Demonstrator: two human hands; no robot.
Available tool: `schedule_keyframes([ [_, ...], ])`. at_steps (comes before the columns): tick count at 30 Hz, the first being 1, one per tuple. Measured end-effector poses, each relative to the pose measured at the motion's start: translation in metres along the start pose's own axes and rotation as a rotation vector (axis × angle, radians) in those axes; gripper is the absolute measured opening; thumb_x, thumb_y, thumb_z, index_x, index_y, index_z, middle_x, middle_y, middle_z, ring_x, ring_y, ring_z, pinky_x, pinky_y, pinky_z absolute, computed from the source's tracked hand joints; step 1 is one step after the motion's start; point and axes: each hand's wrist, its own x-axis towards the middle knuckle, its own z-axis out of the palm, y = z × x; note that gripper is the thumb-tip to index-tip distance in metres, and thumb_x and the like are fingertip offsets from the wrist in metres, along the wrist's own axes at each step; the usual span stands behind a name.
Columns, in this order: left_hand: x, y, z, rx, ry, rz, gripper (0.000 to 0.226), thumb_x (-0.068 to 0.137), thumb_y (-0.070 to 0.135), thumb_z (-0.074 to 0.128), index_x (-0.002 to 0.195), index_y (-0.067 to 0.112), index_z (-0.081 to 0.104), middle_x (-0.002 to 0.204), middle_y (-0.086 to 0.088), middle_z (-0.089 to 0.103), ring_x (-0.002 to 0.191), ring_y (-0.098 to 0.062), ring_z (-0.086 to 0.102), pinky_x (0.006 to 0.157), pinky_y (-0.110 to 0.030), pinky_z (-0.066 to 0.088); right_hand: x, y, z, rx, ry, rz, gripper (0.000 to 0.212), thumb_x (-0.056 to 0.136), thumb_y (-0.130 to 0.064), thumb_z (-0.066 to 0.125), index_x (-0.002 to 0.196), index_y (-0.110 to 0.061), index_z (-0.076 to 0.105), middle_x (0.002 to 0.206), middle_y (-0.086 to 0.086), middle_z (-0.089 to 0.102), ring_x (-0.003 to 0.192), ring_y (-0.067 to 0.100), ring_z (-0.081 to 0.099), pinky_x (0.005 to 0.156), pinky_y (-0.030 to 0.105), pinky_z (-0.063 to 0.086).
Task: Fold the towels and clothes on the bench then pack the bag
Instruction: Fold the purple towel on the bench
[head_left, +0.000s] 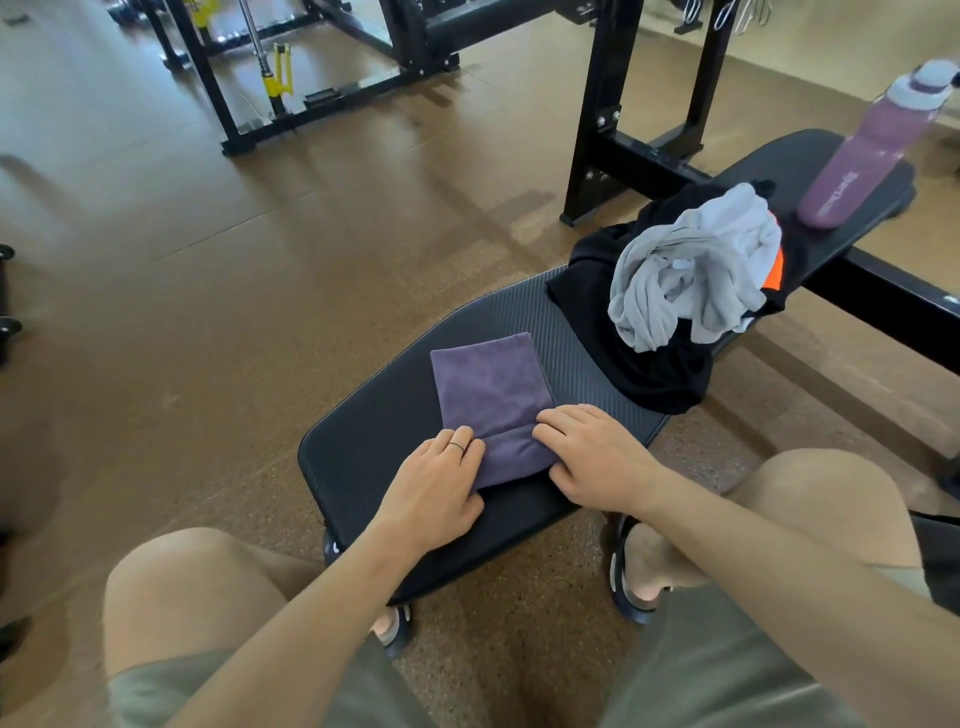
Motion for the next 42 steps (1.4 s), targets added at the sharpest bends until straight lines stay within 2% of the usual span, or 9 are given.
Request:
schedule_keyframes([
  [3,-0.003,-0.004,-0.01,-0.18,0.035,-0.111,0.019,0.087,0.032,0.053,0.103,0.022,0.058,0.103,0.007,0.056,0.081,-0.012,0.058,0.068,-0.028,0.05,0.001,-0.004,-0.004,0.336,0.139,0.182,0.014,0.085,-0.025,0.046,0.089,-0.018,0.058,0.096,-0.005,0.056,0.079,0.016,0.057,0.075,0.037,0.049],
  [7,-0.012,-0.01,-0.018,-0.612,-0.01,-0.349,0.009,0.097,0.025,0.053,0.104,0.03,0.055,0.09,0.016,0.062,0.08,-0.004,0.063,0.07,-0.024,0.052,-0.002,-0.005,-0.012,0.685,0.073,0.517,0.006,0.094,-0.021,0.053,0.099,-0.024,0.056,0.087,-0.005,0.062,0.08,0.01,0.062,0.068,0.027,0.049],
  [18,-0.008,-0.002,-0.002,-0.713,-0.021,-0.649,0.007,0.105,0.032,0.049,0.107,0.026,0.051,0.092,0.011,0.065,0.08,-0.005,0.065,0.074,-0.033,0.06,0.011,-0.021,-0.004,0.582,-0.052,0.701,0.014,0.104,-0.029,0.044,0.113,-0.019,0.043,0.101,0.002,0.062,0.084,0.017,0.061,0.067,0.029,0.044],
  [25,-0.008,0.009,0.003,-0.38,0.026,-0.554,0.025,0.104,0.025,0.047,0.127,0.019,0.039,0.117,-0.004,0.053,0.077,-0.019,0.065,0.067,-0.036,0.058,0.005,-0.03,0.007,0.401,0.084,0.673,0.02,0.102,-0.027,0.048,0.119,-0.016,0.043,0.11,0.004,0.053,0.085,0.022,0.058,0.068,0.03,0.041],
  [30,0.001,0.006,-0.002,0.134,0.09,-0.102,0.038,0.08,0.013,0.075,0.113,0.018,0.055,0.113,-0.01,0.058,0.093,-0.027,0.056,0.078,-0.037,0.05,0.003,-0.027,0.005,-0.099,0.212,0.121,0.026,0.087,-0.013,0.059,0.113,-0.016,0.054,0.111,0.005,0.053,0.099,0.027,0.053,0.087,0.037,0.046],
  [33,0.001,0.01,-0.007,0.085,0.069,-0.006,0.027,0.093,0.03,0.061,0.118,0.019,0.06,0.118,-0.001,0.063,0.103,-0.019,0.059,0.09,-0.032,0.049,-0.001,-0.03,-0.001,-0.064,0.062,-0.063,0.032,0.08,-0.02,0.055,0.112,-0.02,0.055,0.116,-0.001,0.057,0.109,0.022,0.052,0.103,0.037,0.043],
  [36,-0.002,0.014,-0.011,-0.059,0.038,-0.118,0.053,0.088,0.058,0.051,0.125,0.021,0.056,0.123,0.005,0.058,0.107,-0.016,0.056,0.094,-0.031,0.049,-0.003,-0.024,-0.002,-0.053,-0.042,0.001,0.049,0.075,-0.024,0.062,0.123,-0.02,0.052,0.126,-0.001,0.055,0.116,0.021,0.051,0.107,0.038,0.043],
  [39,0.002,0.016,-0.012,0.037,-0.046,-0.118,0.051,0.088,0.048,0.056,0.131,0.022,0.051,0.13,0.0,0.055,0.111,-0.019,0.054,0.096,-0.032,0.048,0.002,-0.022,-0.004,-0.056,0.006,0.023,0.04,0.077,-0.018,0.066,0.116,-0.019,0.056,0.117,0.0,0.06,0.107,0.021,0.057,0.099,0.035,0.049],
  [42,0.006,0.018,-0.022,0.057,-0.034,-0.09,0.028,0.09,0.035,0.053,0.114,0.021,0.059,0.111,0.002,0.065,0.095,-0.017,0.061,0.083,-0.029,0.05,0.002,-0.024,-0.008,0.005,0.044,0.044,0.022,0.078,-0.021,0.057,0.1,-0.021,0.057,0.098,-0.003,0.061,0.091,0.019,0.058,0.088,0.033,0.049],
])
